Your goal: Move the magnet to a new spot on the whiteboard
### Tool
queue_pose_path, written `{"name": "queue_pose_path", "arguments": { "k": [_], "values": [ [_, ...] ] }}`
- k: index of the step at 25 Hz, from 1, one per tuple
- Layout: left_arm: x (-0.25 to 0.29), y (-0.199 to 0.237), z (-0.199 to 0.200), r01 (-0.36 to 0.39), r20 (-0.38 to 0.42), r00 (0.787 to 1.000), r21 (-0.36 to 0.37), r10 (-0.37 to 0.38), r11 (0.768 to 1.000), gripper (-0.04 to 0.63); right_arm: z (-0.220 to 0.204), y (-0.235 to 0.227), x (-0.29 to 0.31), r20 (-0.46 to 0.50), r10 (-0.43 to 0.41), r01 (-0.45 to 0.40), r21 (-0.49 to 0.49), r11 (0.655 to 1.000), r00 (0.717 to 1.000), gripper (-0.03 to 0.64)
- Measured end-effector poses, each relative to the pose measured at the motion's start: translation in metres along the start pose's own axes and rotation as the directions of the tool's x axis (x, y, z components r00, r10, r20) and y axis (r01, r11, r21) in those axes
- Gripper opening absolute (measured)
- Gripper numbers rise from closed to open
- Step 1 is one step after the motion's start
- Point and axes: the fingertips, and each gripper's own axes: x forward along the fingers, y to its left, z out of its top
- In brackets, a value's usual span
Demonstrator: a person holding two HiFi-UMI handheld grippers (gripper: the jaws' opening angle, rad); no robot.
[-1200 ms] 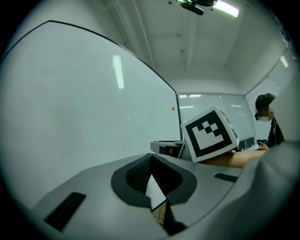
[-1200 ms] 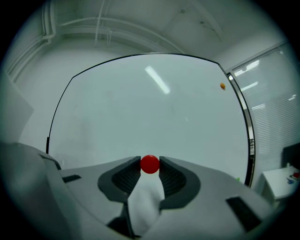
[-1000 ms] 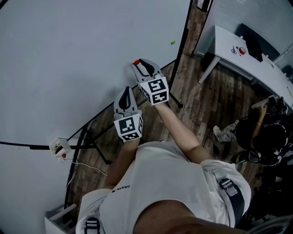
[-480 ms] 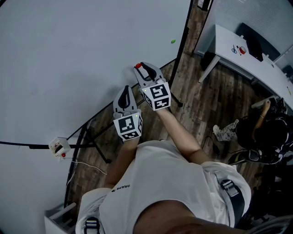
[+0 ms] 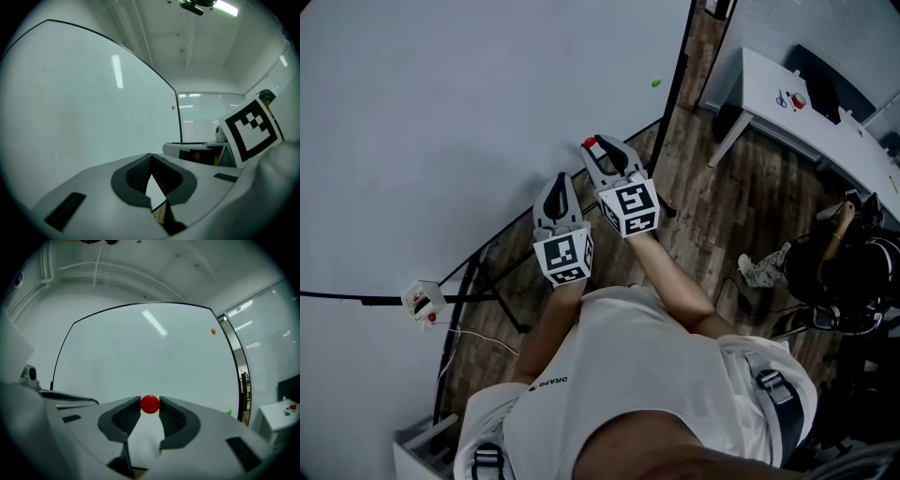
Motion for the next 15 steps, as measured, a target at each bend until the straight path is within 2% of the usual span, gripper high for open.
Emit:
{"name": "queue_pose_path", "arguments": {
  "k": [15],
  "values": [
    [-0.001,0.001,0.003,0.004,-0.001,1.000,0.007,-0.004,1.000,0.002,0.002,0.005,-0.015,0.010,-0.002,0.002,0.020,1.000,1.000,0.129]
  ]
}}
